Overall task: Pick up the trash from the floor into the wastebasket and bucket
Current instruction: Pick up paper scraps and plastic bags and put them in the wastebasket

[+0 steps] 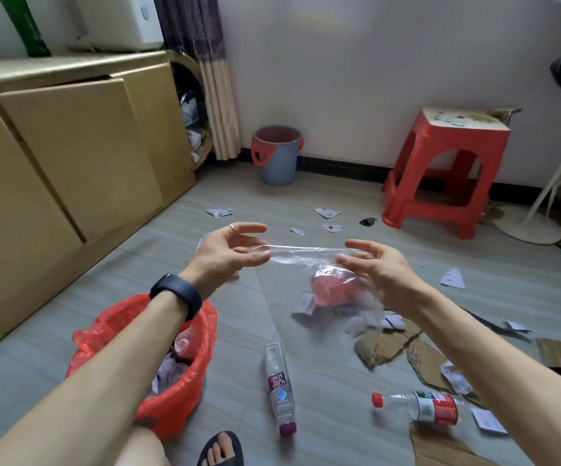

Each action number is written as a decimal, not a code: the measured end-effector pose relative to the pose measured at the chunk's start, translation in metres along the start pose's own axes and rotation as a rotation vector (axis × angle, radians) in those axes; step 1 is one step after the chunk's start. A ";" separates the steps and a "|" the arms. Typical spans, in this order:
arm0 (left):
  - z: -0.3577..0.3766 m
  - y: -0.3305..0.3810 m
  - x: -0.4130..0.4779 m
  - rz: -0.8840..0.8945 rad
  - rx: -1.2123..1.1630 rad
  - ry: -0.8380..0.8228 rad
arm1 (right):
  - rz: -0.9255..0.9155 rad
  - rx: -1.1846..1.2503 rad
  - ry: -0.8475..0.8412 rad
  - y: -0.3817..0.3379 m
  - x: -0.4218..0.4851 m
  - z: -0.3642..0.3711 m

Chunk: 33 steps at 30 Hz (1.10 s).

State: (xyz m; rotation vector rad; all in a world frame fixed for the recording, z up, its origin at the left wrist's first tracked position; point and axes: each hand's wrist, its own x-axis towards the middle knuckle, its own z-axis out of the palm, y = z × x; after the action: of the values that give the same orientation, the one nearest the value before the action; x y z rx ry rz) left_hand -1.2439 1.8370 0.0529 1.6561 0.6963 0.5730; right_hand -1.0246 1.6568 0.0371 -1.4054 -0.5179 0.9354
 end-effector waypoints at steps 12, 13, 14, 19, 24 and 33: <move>-0.003 0.006 -0.007 -0.110 -0.146 -0.074 | -0.017 -0.088 0.001 -0.004 -0.001 -0.005; -0.001 0.006 -0.007 -0.102 -0.146 -0.064 | -0.020 -0.113 -0.012 -0.003 -0.002 -0.005; 0.000 0.007 -0.008 -0.102 -0.136 -0.051 | -0.019 -0.145 -0.033 -0.003 -0.003 -0.004; -0.001 0.002 -0.010 -0.205 -0.103 -0.121 | -0.033 -0.220 -0.037 -0.005 -0.002 -0.005; 0.000 0.002 -0.009 -0.277 -0.093 -0.190 | -0.024 -0.211 -0.069 -0.001 -0.001 -0.009; 0.010 0.000 -0.003 -0.160 -0.152 0.073 | 0.039 -0.021 -0.124 -0.001 -0.003 -0.011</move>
State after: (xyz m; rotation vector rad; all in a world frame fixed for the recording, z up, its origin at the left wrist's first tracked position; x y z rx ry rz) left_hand -1.2389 1.8284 0.0508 1.4299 0.8104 0.5601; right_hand -1.0176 1.6479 0.0368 -1.3863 -0.5961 1.0563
